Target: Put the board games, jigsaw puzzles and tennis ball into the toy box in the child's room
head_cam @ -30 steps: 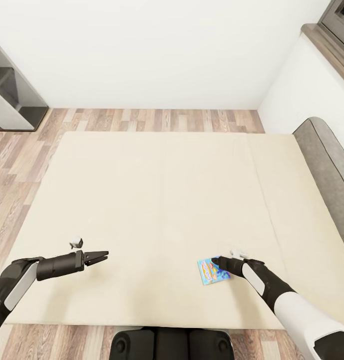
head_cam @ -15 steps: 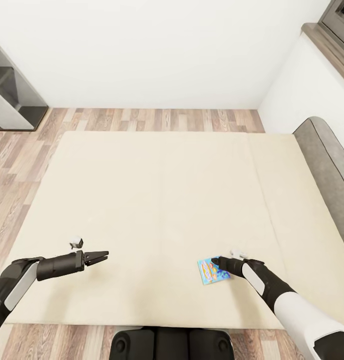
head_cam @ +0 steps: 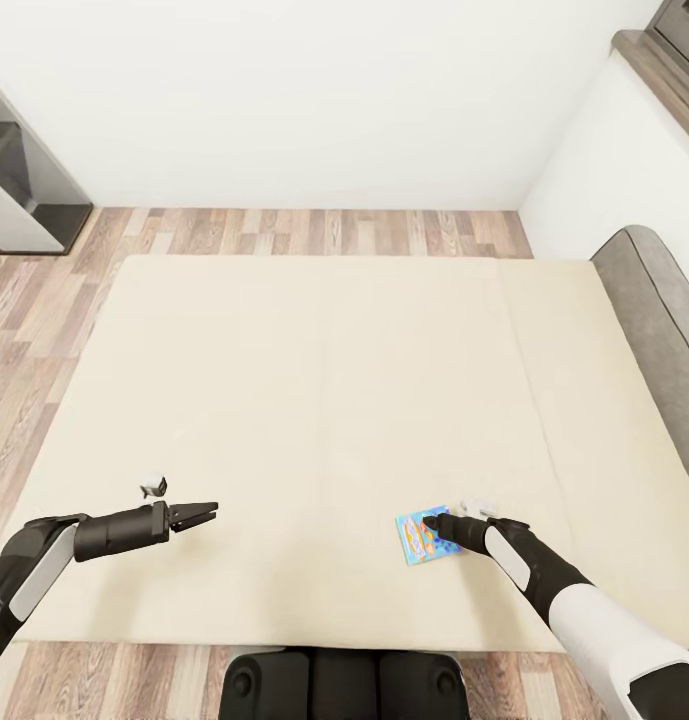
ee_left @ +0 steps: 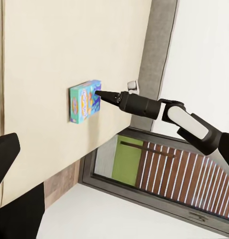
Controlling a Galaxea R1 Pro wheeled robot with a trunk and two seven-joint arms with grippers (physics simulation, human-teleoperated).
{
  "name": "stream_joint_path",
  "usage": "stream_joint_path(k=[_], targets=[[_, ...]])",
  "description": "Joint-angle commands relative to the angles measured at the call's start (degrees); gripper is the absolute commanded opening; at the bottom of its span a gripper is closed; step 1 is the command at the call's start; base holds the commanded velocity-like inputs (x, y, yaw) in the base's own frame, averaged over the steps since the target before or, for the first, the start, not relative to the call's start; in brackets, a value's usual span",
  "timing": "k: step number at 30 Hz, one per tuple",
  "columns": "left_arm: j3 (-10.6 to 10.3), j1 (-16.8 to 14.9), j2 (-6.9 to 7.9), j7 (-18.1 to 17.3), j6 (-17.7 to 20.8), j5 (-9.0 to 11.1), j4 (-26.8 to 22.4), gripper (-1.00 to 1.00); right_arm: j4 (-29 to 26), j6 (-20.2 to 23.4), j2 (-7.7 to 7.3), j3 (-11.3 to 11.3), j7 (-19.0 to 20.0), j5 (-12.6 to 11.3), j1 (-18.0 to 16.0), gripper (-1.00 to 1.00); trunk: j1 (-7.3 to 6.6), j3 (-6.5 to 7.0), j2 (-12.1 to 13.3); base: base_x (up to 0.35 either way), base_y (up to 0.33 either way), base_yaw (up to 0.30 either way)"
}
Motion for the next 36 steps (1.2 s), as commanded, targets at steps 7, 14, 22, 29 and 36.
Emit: stream_joint_path(k=[7,14,22,29,36], targets=[[-0.1,0.0,0.06,0.0,0.4,0.4,0.0,1.00,-0.1,0.2,-0.06,0.2,0.1,-0.1,0.0,1.00,0.03,-0.18,-0.1,0.000,0.000,0.000],[-0.2,0.0,0.06,0.0,0.4,0.4,0.0,1.00,-0.1,0.2,-0.06,0.2,0.1,-0.1,0.0,1.00,0.03,-0.19,-0.1,0.000,0.076,0.000],[-0.2,0.0,0.08,0.0,0.4,0.4,0.0,1.00,-0.1,0.2,-0.05,0.2,0.1,-0.1,0.0,1.00,0.03,-0.20,-0.1,0.000,0.090,0.000],[-0.1,0.0,0.14,0.0,0.4,0.4,0.0,1.00,-0.1,0.1,-0.01,0.2,0.1,-0.1,0.0,1.00,0.03,-0.20,-0.1,0.000,0.053,0.000],[0.0,0.0,0.15,0.0,0.4,0.4,0.0,1.00,-0.1,0.1,0.03,0.2,0.1,-0.1,0.0,1.00,0.03,-0.20,-0.1,0.000,0.067,0.000]])
